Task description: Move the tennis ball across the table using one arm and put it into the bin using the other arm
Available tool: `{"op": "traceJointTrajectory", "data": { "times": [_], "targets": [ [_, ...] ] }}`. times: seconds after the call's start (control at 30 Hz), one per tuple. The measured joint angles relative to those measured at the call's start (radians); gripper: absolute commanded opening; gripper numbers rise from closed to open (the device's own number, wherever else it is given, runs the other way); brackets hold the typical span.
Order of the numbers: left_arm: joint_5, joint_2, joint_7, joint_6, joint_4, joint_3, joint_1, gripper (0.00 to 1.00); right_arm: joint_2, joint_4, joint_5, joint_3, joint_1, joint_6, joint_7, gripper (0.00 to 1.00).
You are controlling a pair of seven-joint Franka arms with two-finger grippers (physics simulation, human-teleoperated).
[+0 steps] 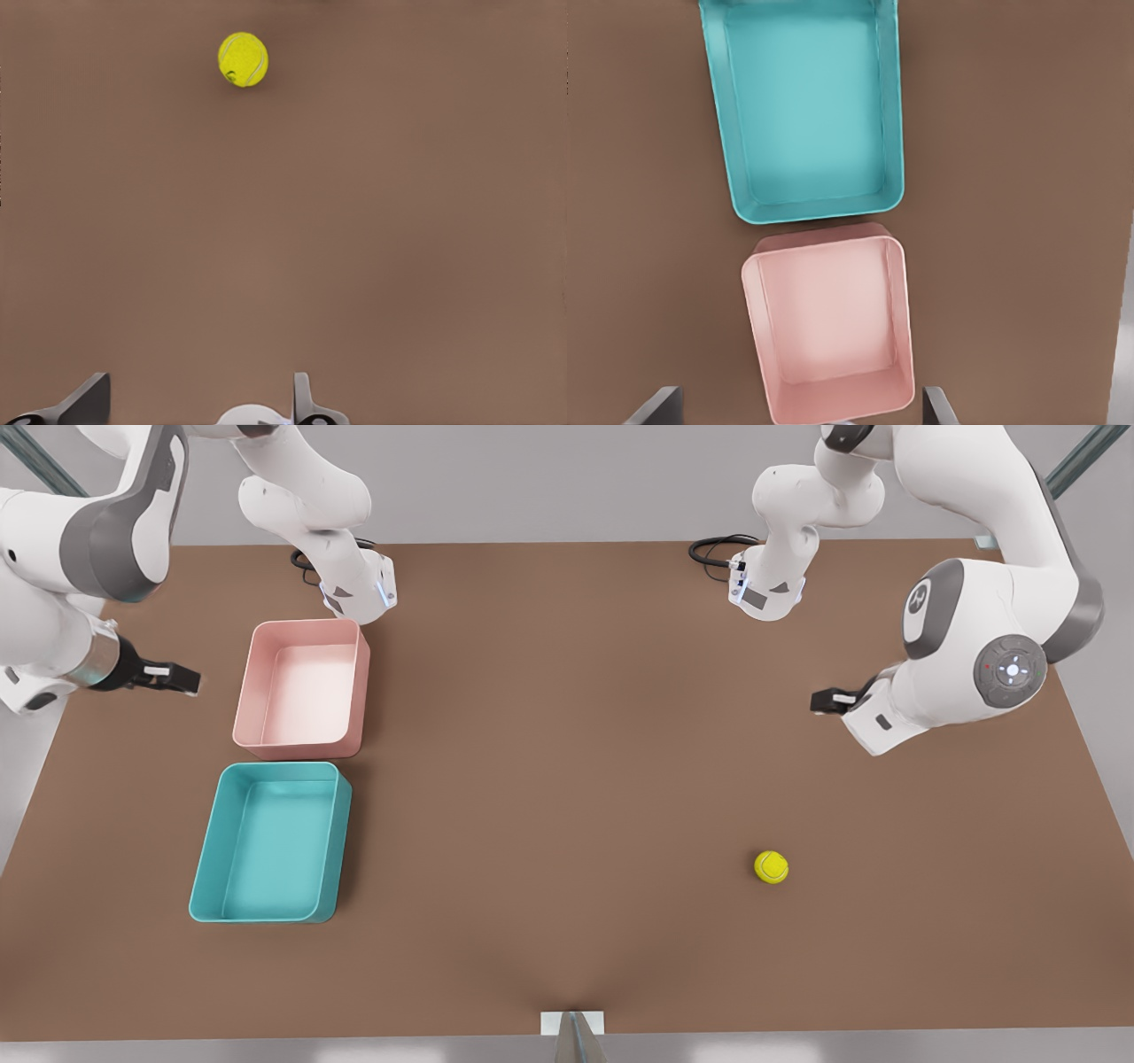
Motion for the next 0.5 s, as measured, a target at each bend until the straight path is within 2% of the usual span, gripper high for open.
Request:
{"op": "traceJointTrajectory", "data": {
  "times": [0.03,0.1,0.3,0.5],
  "targets": [
    [0.0,-0.001,0.0,0.016,0.0,0.0,-0.001,0.24,-0.005,-0.01,-0.005,0.001,-0.003,0.024,-0.003,1.0],
    [-0.001,0.033,0.012,0.046,0.001,0.004,0.0,0.21,0.012,-0.011,-0.009,-0.001,-0.006,0.054,-0.007,1.0],
    [0.009,0.422,0.347,0.382,0.011,-0.017,0.117,0.21,0.021,-0.054,0.01,-0.001,0.002,0.115,-0.018,1.0],
    [0.071,0.537,0.798,0.582,0.02,-0.02,0.149,0.21,0.025,-0.06,0.032,0.0,0.003,0.148,-0.028,1.0]
  ]
}}
